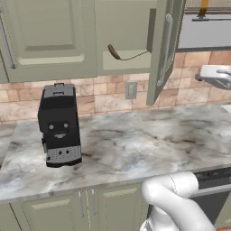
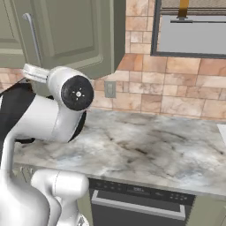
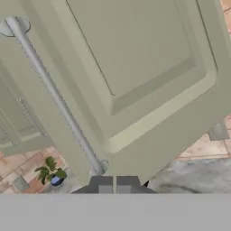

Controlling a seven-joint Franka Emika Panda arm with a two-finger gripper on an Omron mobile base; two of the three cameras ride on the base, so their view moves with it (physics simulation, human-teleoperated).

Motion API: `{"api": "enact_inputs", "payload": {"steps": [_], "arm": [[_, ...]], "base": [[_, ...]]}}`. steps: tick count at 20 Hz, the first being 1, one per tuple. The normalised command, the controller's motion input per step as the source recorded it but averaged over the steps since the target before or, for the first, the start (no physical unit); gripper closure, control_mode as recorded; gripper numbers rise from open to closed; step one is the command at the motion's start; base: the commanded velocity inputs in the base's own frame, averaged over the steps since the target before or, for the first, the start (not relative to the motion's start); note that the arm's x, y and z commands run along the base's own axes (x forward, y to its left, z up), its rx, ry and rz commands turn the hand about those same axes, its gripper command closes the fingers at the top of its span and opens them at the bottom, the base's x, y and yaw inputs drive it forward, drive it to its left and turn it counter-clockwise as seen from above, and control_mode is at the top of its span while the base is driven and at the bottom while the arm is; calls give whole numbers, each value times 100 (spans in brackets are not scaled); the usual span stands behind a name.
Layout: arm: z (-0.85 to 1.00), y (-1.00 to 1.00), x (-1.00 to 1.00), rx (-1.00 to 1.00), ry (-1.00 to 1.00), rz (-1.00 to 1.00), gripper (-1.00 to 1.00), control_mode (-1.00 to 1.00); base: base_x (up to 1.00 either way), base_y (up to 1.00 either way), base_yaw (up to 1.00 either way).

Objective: Open the cabinet and move the ladle to the pot. Then close the cabinet.

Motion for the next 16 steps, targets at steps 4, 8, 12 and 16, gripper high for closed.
{"api": "enact_inputs", "payload": {"steps": [4, 8, 12, 16], "arm": [[-34, -56, -25, 6, -28, 12, 100, -100], [-18, 34, -8, 4, -5, -7, 100, -100], [-5, 100, -9, -3, -2, -17, 100, -100], [-1, 98, 0, -1, -11, -14, 100, -100]], "base": [[0, 0, 0], [0, 0, 0], [0, 0, 0], [0, 0, 0]]}}
